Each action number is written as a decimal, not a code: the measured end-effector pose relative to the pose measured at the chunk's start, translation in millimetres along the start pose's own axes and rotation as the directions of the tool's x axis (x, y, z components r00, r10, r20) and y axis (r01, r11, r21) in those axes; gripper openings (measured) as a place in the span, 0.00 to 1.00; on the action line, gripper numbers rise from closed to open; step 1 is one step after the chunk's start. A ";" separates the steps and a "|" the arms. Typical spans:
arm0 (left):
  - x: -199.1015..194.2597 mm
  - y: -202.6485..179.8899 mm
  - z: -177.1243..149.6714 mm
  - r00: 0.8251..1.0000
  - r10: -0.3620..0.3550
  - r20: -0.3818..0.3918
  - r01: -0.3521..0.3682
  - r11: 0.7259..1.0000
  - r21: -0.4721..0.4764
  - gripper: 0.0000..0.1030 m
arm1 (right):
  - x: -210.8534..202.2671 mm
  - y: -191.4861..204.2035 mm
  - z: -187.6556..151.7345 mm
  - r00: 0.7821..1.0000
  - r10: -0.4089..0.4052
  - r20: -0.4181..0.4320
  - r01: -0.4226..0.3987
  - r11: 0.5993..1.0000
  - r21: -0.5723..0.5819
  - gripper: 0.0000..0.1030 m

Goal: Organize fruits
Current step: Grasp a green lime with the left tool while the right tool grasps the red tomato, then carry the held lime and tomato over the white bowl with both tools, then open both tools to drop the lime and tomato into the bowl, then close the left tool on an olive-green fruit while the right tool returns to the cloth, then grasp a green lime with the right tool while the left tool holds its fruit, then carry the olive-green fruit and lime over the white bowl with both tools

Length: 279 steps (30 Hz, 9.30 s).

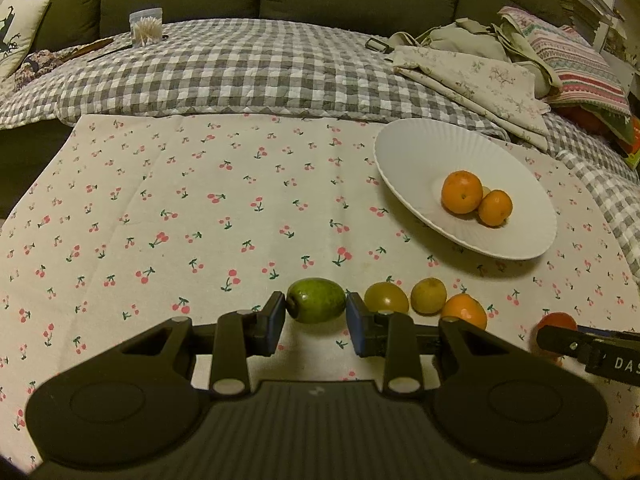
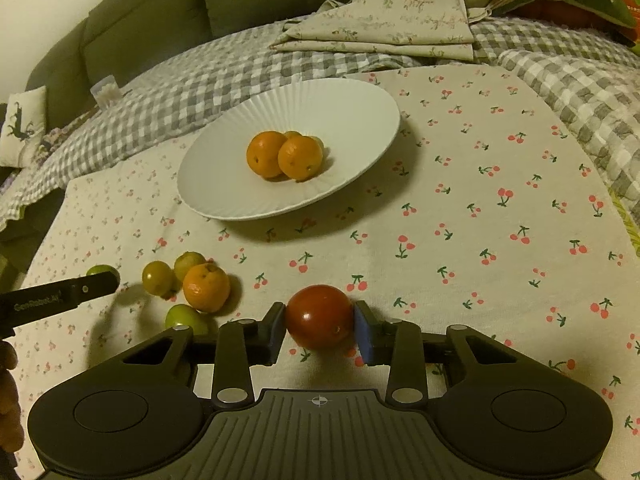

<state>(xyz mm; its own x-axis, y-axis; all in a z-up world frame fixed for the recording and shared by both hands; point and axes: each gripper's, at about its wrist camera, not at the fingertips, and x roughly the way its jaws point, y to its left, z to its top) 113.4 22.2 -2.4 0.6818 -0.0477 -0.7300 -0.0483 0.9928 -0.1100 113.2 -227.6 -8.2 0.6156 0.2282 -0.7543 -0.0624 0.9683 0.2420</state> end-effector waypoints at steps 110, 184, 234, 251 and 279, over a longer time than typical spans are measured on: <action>1.9 -28.8 34.8 0.994 -0.108 0.027 0.104 0.987 0.121 0.56 | -34.4 -19.1 53.5 0.978 0.041 0.203 -0.056 0.996 0.069 0.59; -9.3 -5.3 18.2 0.999 -0.034 -0.005 0.035 0.996 0.086 0.27 | -3.3 38.9 -2.3 0.980 0.187 -0.060 -0.196 0.960 -0.201 0.66; -22.9 -13.1 22.1 0.992 -0.116 0.041 0.113 0.991 0.065 0.27 | -18.6 47.7 14.6 0.979 0.176 0.106 -0.146 0.957 -0.249 0.28; -3.8 -70.0 24.2 0.977 -0.191 0.097 0.157 0.947 0.278 0.27 | -10.5 2.0 46.6 0.973 0.172 0.153 -0.162 0.984 -0.077 0.28; 56.9 -116.3 37.6 0.958 -0.244 0.152 0.162 0.896 0.414 0.28 | 47.8 -17.9 89.8 0.976 0.128 0.175 -0.123 0.992 -0.038 0.28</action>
<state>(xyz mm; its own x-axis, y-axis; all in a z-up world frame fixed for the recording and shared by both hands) 185.3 -91.9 -5.8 0.7756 -0.2710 -0.5700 0.3694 0.9272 0.0620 214.2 -243.2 6.3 0.7303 0.3290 -0.5987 -0.1677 0.9359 0.3098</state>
